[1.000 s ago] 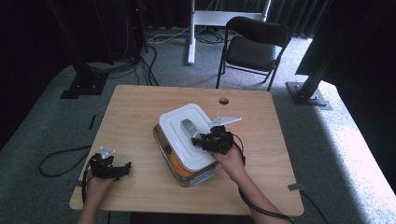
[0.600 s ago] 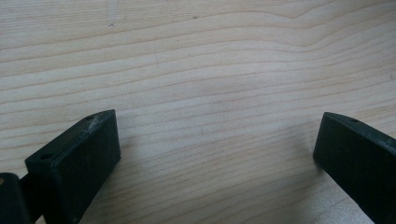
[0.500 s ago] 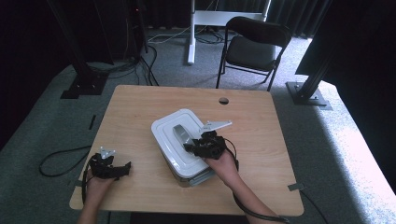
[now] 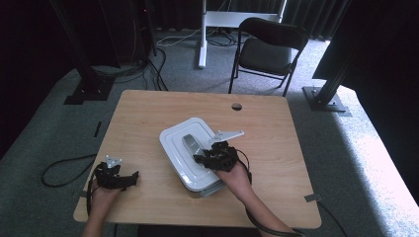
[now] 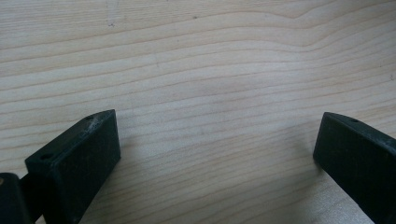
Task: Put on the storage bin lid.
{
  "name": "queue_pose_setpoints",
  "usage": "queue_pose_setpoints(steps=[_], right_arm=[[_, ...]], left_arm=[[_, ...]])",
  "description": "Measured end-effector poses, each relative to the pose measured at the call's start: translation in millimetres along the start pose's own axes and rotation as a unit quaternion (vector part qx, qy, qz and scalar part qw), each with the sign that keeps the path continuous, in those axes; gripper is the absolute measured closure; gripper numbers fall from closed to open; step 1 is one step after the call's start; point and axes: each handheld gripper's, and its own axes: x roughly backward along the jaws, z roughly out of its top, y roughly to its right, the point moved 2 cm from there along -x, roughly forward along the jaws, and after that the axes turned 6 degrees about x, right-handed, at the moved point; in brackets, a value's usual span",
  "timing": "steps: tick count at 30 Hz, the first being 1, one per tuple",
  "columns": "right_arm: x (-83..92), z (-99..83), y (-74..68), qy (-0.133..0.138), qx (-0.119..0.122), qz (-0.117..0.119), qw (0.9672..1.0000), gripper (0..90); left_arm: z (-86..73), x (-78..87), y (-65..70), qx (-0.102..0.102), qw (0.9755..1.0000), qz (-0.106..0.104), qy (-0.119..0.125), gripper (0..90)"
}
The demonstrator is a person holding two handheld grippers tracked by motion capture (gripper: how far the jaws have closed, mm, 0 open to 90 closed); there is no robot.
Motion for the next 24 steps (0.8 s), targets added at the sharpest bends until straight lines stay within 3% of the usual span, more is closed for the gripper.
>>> queue_pose_setpoints(steps=[9, 19, 24], right_arm=[[-2.6, -0.5, -3.4, -0.005, 0.001, -0.015, 0.9999, 68.0], [-5.1, -6.9, -4.3, -0.004, 0.000, -0.009, 1.0000, 67.5], [-1.2, -5.8, -4.9, 0.013, 0.002, 0.000, 0.9999, 42.7]], left_arm=[[0.0, 0.0, 0.0, 0.000, 1.0000, 0.000, 0.000, 1.1], [0.0, 0.0, 0.0, 0.000, 1.0000, 0.000, 0.000, 1.1], [-0.1, 0.2, 0.5, 0.003, 1.0000, 0.002, 0.000, 1.1]])
